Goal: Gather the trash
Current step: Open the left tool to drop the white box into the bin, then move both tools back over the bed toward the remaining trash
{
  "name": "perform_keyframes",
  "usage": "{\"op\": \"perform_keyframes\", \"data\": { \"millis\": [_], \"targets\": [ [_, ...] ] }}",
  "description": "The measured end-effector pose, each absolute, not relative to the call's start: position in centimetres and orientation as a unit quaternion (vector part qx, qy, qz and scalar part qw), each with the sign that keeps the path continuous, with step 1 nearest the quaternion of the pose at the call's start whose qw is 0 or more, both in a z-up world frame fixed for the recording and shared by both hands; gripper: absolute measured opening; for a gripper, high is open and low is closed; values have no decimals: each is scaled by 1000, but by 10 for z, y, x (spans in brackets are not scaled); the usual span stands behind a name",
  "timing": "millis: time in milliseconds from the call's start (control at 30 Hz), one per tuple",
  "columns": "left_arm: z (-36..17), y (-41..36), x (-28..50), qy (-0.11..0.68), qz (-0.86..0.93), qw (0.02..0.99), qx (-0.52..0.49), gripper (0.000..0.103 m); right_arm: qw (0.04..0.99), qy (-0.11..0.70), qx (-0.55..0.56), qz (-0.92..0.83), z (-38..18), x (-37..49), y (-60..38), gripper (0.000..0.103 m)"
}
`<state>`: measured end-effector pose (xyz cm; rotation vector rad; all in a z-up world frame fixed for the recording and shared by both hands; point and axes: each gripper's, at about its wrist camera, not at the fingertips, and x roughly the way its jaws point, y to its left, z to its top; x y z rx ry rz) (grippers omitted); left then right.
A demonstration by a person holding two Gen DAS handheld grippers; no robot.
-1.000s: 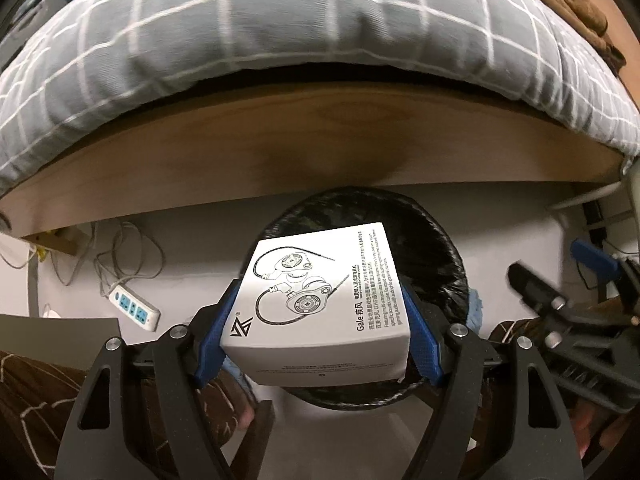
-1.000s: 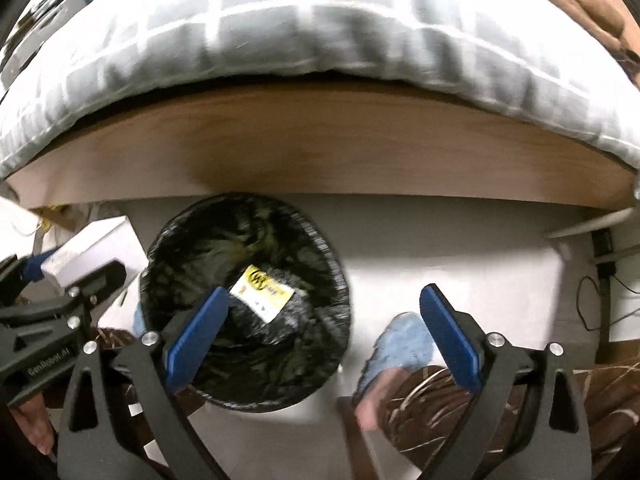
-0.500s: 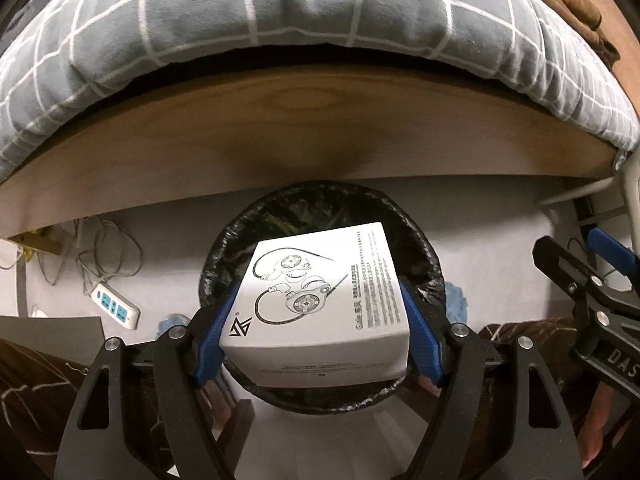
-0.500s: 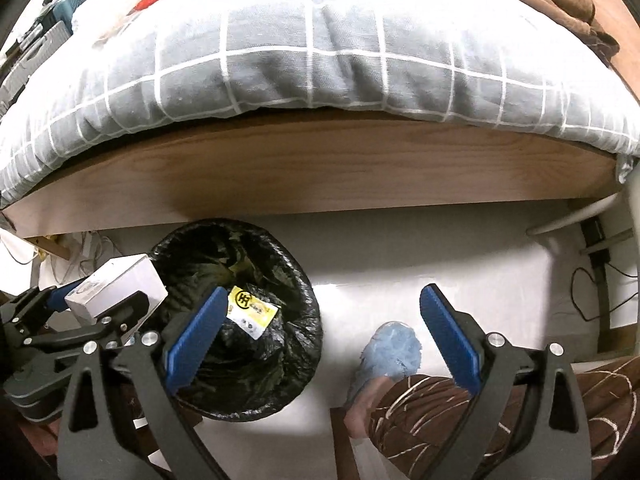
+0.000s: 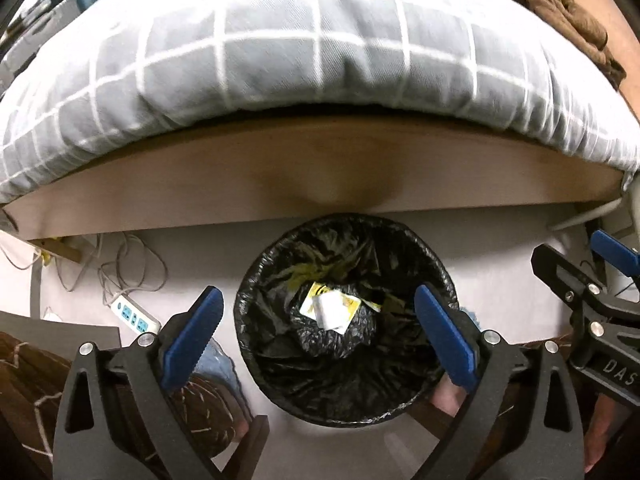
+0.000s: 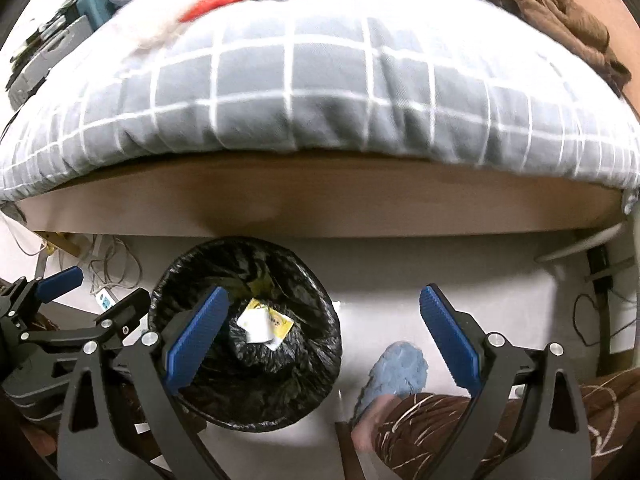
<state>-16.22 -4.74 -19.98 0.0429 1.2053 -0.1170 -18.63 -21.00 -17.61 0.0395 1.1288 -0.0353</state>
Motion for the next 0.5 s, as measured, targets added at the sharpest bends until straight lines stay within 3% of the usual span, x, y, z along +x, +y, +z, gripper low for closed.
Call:
{"op": "perform_keyframes", "data": {
  "millis": [500],
  "targets": [
    [-121, 1, -150, 509, -31, 860, -10, 95, 886, 464, 0, 7, -96, -171, -178, 93]
  ]
}}
